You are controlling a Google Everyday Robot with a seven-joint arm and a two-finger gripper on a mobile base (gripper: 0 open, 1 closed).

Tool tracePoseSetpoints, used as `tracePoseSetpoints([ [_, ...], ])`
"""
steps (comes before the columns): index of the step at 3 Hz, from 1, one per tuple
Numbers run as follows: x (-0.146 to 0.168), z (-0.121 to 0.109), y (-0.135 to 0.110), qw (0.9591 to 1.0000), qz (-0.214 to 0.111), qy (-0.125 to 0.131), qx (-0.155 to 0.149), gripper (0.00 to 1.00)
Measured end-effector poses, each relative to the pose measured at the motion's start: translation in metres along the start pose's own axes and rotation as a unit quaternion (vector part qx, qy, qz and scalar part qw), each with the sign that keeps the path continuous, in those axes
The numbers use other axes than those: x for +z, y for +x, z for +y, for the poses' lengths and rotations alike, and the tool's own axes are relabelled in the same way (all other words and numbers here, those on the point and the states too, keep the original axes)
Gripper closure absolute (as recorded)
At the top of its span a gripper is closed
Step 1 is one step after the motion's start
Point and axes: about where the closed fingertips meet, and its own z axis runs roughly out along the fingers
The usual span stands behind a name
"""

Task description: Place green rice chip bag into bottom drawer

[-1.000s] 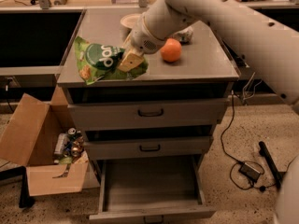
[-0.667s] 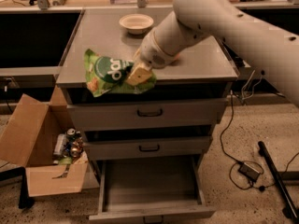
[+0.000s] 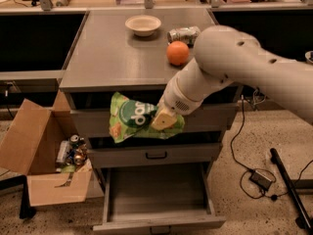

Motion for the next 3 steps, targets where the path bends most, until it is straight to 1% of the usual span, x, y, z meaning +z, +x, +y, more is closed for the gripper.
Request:
tracePoseSetpoints([
  [1, 0.037, 0.034, 0.055, 0.9978, 0.049, -0.03, 0.034, 1.0],
  [2, 0.066, 0.05, 0.098, 0.9944, 0.066, -0.055, 0.062, 1.0],
  [3, 0.07, 0.053, 0.103, 0.9937, 0.068, -0.06, 0.065, 1.0],
])
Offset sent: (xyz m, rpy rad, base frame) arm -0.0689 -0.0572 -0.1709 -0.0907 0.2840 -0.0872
